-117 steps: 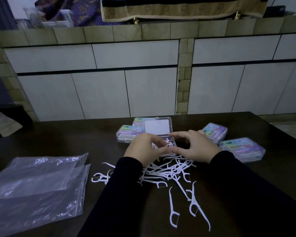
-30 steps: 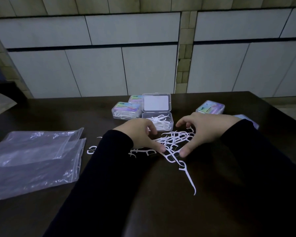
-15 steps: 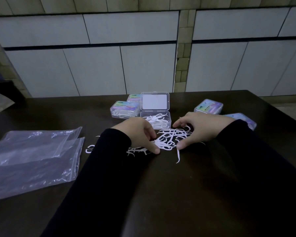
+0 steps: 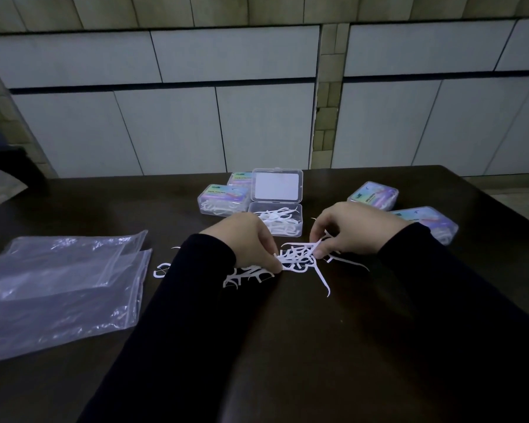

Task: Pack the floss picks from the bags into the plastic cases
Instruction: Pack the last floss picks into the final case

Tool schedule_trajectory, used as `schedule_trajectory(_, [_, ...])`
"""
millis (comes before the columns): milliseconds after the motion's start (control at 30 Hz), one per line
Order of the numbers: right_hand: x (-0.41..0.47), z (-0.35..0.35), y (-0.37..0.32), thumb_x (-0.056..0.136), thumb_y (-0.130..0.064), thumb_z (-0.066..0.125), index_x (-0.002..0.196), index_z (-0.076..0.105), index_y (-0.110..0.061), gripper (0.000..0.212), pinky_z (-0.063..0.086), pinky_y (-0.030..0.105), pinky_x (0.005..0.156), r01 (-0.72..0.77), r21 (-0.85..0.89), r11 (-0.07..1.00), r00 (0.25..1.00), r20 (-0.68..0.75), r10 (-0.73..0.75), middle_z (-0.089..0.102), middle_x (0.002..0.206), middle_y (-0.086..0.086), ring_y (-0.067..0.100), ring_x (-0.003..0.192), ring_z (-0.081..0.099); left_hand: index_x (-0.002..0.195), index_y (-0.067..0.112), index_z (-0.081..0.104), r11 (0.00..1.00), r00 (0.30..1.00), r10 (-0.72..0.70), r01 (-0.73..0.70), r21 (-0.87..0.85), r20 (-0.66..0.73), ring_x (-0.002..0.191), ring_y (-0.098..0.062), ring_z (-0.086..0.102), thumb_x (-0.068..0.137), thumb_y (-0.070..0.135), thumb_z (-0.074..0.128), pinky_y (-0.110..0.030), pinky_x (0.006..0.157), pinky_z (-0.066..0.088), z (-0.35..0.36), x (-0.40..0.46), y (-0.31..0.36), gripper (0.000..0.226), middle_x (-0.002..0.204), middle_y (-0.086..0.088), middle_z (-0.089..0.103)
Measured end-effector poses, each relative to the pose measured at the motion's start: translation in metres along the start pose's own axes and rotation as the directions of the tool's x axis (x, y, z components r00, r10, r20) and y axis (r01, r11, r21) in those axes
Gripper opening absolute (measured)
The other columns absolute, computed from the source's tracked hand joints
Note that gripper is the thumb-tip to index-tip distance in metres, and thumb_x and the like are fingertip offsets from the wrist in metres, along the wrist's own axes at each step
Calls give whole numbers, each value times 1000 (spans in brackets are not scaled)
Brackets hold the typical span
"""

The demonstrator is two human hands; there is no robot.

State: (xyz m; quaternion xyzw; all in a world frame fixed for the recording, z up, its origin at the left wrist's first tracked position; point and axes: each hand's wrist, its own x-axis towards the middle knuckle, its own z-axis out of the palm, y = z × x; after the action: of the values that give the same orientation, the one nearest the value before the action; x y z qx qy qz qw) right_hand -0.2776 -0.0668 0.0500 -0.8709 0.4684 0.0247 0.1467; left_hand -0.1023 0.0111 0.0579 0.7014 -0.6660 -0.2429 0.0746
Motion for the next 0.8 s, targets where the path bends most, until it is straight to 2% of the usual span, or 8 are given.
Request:
schedule_trajectory(100, [0,1,-3,84,-39,70,101,64,-34,19,44,27,82,-4,-59,998,1000,9,4,53,102,-14,7,97,49,81,29,68,1000,1000,12,-12,6,-9,69,-3,55,77,34,77,-15,54,38,0,0,-1,12,73,14,60])
schedule_trajectory(233, [1,1,-6,87,-35,67,106,62,-31,20,43,25,79,-2,-74,997,999,35,4,57,100,-13,6,93,51,90,28,69,1000,1000,17,-16,17,-27,69,-2,55,79,32,76,-15,57,40,0,1,-1,13,71,16,58])
schedule_trajectory(367, [1,1,-6,87,-38,67,108,64,-31,22,46,27,85,-26,-78,997,999,40,29,59,104,-11,8,97,53,109,22,70,997,998,32,-28,66,-59,79,-7,53,84,32,71,-17,69,39,1,2,-3,27,81,12,55])
schedule_trajectory(467, [1,1,-5,87,-41,66,108,66,-30,24,45,26,82,-34,-85,996,999,37,37,61,102,-11,8,96,55,111,23,69,999,993,13,-8,48,-121,81,-8,51,86,32,69,-19,73,37,0,4,-8,26,86,11,54])
schedule_trajectory(600, [5,3,0,87,-43,66,102,65,-33,18,42,28,86,-16,-101,995,1000,-12,15,60,97,-13,9,95,53,104,25,68,1000,977,14,-19,-19,-213,72,-4,49,87,32,68,-18,69,36,-3,8,-14,18,83,11,57])
schedule_trajectory(733, [7,3,3,82,-45,71,94,68,-37,15,43,31,91,6,-64,998,997,-81,-12,59,90,-17,11,98,54,97,26,61,995,954,33,-59,-79,-300,60,0,49,91,30,63,-13,55,34,-3,10,-16,7,71,12,54])
schedule_trajectory(800, [6,0,4,78,-45,74,91,71,-36,16,45,34,92,20,-19,1000,993,-117,-22,62,87,-17,12,98,55,98,23,63,986,935,27,-84,-147,-353,58,-1,50,91,30,63,-14,53,36,-1,13,-18,10,73,10,56])
